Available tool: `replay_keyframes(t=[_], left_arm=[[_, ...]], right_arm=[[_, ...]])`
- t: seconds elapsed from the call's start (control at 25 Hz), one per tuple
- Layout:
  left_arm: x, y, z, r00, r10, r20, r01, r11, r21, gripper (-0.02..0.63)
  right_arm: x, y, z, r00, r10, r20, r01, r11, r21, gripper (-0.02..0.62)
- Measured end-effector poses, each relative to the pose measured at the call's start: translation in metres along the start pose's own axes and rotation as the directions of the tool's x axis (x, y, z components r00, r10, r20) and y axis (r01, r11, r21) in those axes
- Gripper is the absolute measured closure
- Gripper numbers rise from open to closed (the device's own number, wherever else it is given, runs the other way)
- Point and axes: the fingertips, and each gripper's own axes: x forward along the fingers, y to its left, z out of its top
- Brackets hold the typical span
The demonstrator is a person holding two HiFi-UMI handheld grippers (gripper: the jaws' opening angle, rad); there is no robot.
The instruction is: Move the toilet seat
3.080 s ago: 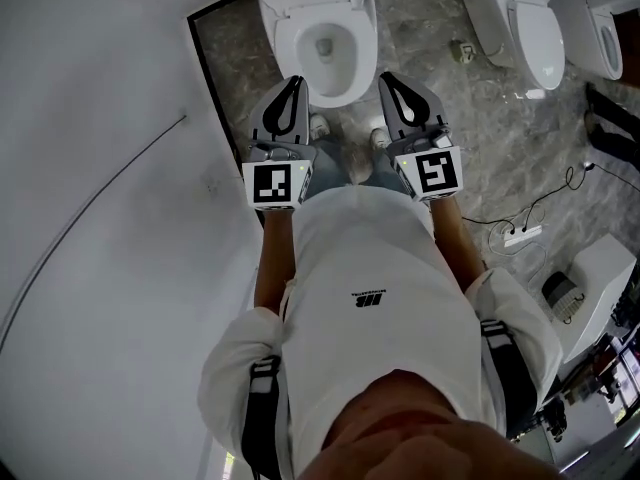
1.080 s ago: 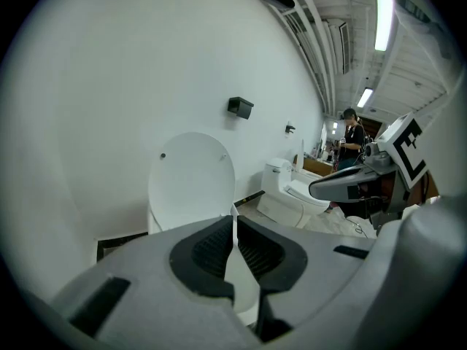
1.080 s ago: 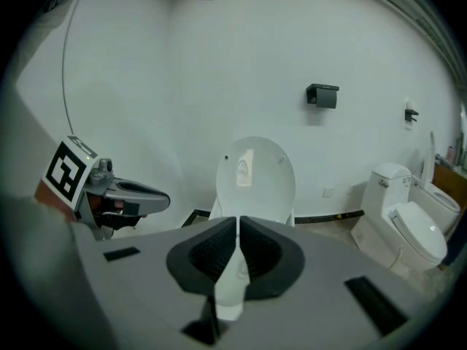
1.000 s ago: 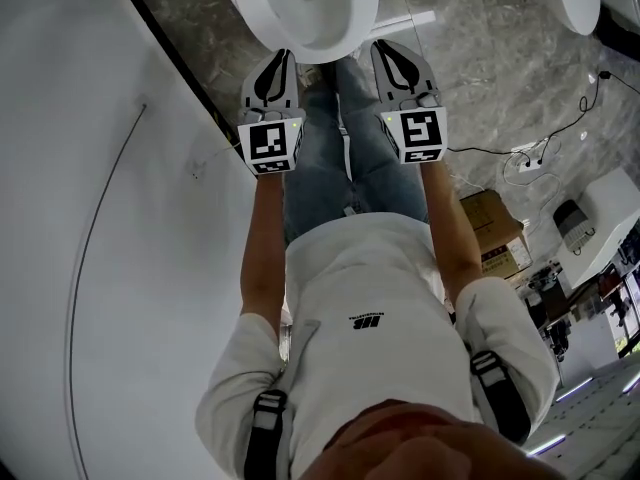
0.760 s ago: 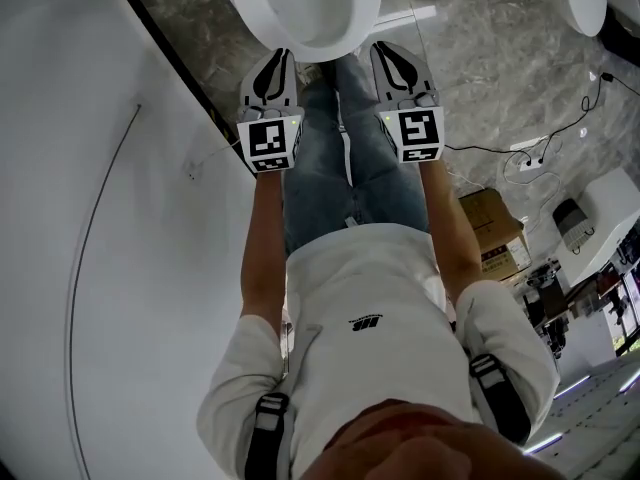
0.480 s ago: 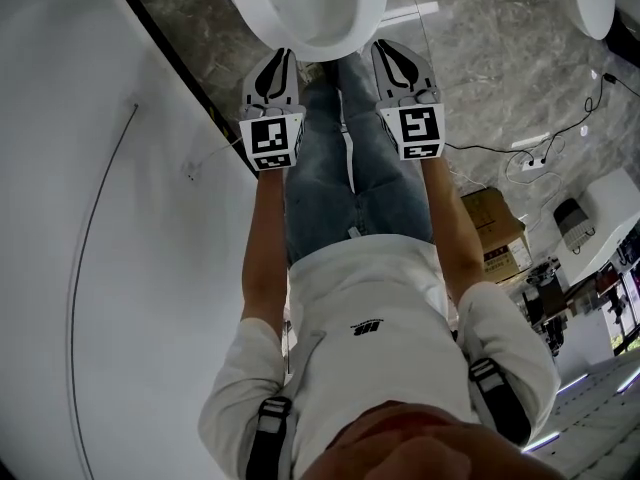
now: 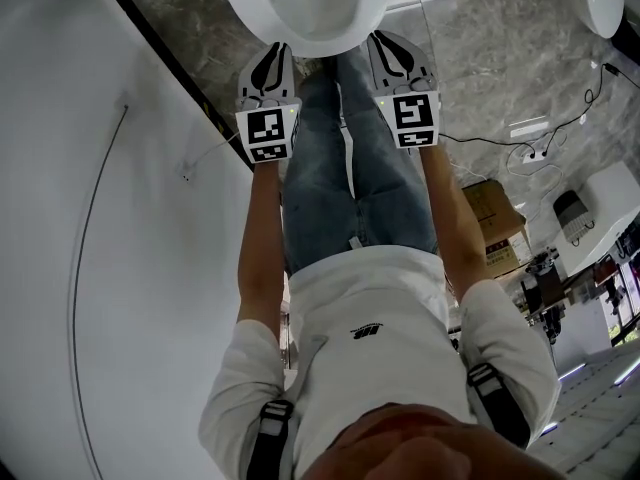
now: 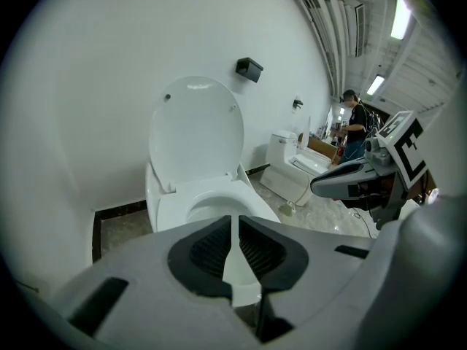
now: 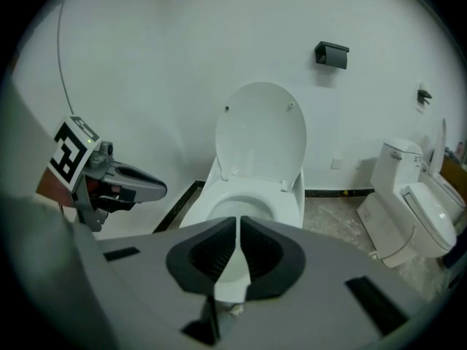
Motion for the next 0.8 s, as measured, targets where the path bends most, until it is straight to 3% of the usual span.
replay_keyframes(t=[0.8], left_arm=[[0.037, 0.013, -0.067, 0.994, 0.014, -0.106, -0.02, 0.999, -0.051, 0.566]], right_arm=[[0.043, -0.012, -0.081, 0.989, -0.025, -0.148, 0.038, 0.996, 0.085, 0.561]])
